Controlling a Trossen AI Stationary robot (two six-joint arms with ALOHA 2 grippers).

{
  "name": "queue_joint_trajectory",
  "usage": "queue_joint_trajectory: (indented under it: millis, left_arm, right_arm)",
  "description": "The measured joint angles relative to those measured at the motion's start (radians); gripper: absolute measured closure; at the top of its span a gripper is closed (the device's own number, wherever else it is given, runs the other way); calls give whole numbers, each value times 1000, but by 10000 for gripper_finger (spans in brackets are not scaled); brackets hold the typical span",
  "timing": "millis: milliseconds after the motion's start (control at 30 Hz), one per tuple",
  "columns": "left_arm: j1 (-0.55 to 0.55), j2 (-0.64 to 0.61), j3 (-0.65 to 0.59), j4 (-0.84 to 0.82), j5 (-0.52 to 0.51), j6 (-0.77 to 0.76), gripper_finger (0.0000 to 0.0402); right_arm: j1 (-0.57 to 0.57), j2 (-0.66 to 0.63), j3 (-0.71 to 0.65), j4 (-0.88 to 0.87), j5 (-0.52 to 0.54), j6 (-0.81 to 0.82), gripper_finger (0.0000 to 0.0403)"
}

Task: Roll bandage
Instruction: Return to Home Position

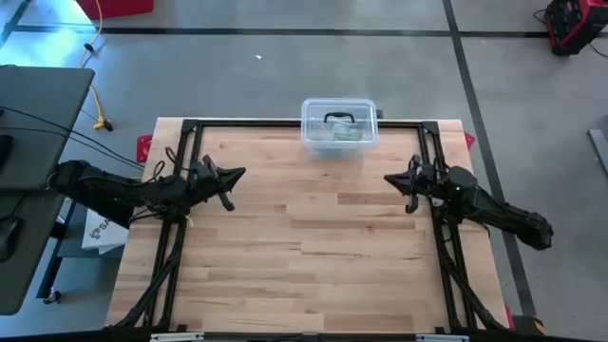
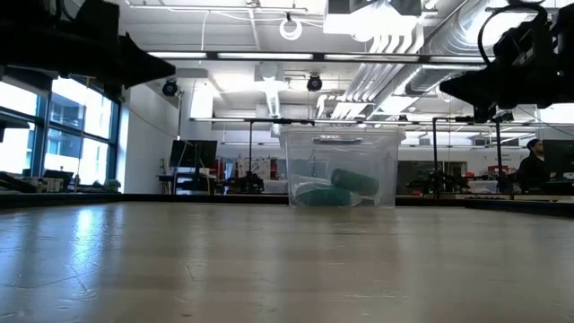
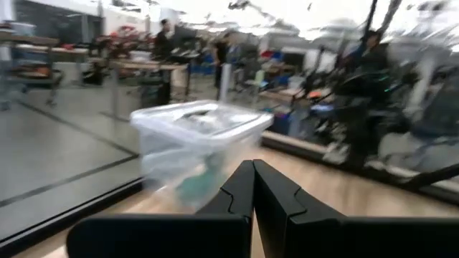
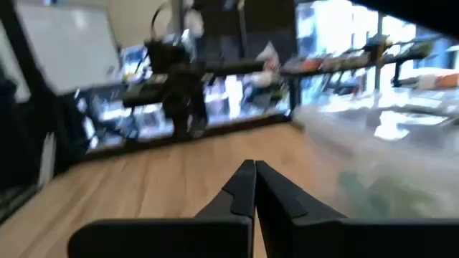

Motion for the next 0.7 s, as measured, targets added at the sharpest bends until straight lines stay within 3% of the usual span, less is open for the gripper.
queue_joint_trajectory:
  millis: [133,233,433,700]
  left_arm:
    - [6,21,0,-72,-38,0,401]
    - [16,41,0,-155,-34,-92,402]
    - [2,63,0,-150,167,-147,402]
    - [-37,-113,0,-304,173,-80,402]
  right_arm:
    - [70,22,0,-27,19,6,403]
    - [95,37,0,-27,16,78,403]
    - [115,48,0,-25,4,158,403]
    - [114,48,0,-24,4,145,403]
